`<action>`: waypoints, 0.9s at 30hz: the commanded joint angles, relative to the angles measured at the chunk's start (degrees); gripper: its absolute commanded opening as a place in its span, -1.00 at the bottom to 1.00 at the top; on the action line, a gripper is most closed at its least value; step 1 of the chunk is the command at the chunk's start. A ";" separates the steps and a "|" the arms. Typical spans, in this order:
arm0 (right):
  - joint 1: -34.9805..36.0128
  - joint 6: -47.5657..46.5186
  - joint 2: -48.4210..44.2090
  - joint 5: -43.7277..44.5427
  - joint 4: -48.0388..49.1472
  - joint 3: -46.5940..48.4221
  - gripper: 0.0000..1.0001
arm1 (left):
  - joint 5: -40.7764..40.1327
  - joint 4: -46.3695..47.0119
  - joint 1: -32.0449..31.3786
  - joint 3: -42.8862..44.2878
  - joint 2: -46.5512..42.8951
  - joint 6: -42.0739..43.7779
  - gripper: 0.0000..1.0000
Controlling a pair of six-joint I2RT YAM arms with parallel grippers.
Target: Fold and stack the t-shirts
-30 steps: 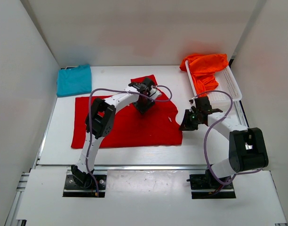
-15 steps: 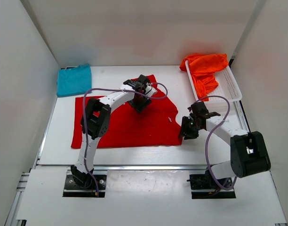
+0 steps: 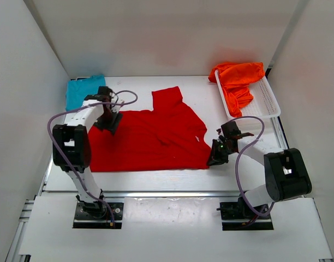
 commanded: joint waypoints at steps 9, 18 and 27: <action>-2.50 0.13 -1.61 -2.63 2.27 -1.37 -1.00 | -3.27 -5.80 15.52 -17.22 -11.54 4.18 0.45; -1.18 0.12 -1.88 -2.98 2.89 -1.89 -1.00 | -8.03 -2.12 18.61 -26.65 -12.52 7.17 0.56; -2.84 0.04 -4.68 -3.42 0.26 -2.59 -0.99 | -1.52 -2.63 12.01 -24.98 -10.93 7.96 -0.85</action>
